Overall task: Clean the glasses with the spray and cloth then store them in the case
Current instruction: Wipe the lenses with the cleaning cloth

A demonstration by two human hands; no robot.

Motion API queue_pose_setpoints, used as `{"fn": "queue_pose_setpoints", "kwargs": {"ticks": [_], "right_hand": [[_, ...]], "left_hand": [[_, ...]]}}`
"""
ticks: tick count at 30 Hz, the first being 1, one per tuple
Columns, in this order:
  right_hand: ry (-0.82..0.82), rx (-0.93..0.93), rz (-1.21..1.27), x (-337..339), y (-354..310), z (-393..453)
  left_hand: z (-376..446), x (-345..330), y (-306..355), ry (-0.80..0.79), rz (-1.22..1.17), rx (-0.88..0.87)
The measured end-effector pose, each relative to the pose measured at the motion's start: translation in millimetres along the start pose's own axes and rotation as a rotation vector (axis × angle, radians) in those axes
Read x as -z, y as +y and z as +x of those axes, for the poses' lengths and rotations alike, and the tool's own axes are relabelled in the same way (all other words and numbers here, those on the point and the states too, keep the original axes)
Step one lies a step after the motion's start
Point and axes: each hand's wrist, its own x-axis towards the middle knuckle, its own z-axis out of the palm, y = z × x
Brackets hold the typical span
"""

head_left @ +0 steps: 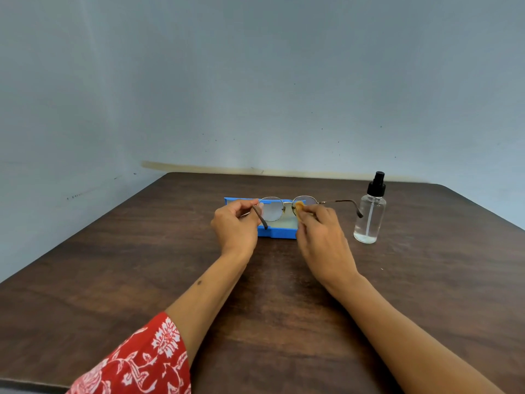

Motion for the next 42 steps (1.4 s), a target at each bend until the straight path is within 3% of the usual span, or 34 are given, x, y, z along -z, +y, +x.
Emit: {"fn": "queue_pose_setpoints", "kwargs": {"ticks": [6,11,17,23,28,34,39,42], "right_hand": [[0.028,-0.128,-0.005,4.7,9.5,2.5],[-0.014,-0.028,0.011,0.0,1.5,0.4],[0.043,-0.134,0.016,4.3,9.1,2.5],[0.04,0.0,0.051,0.9,-0.1,0.4],[0.109,-0.061,0.028,4.0,7.7,2.6],[0.037,0.028,0.02,0.5,0.7,0.7],[0.115,-0.062,0.031,5.4,8.6,2.5],[0.081,-0.034,0.017,3.1,5.7,1.7]], "left_hand": [[1.3,-0.2,-0.2,0.0,-0.013,0.002],[-0.3,-0.3,-0.3,-0.003,0.028,-0.021],[-0.2,0.0,1.0,-0.008,0.019,-0.021],[-1.8,0.1,0.5,-0.01,0.045,-0.048],[0.0,1.6,4.1,-0.001,0.013,-0.036],[-1.0,0.8,1.8,-0.007,0.027,-0.04],[1.8,0.2,3.1,0.003,0.002,-0.021],[0.4,-1.1,2.3,-0.012,0.008,-0.015]]}}
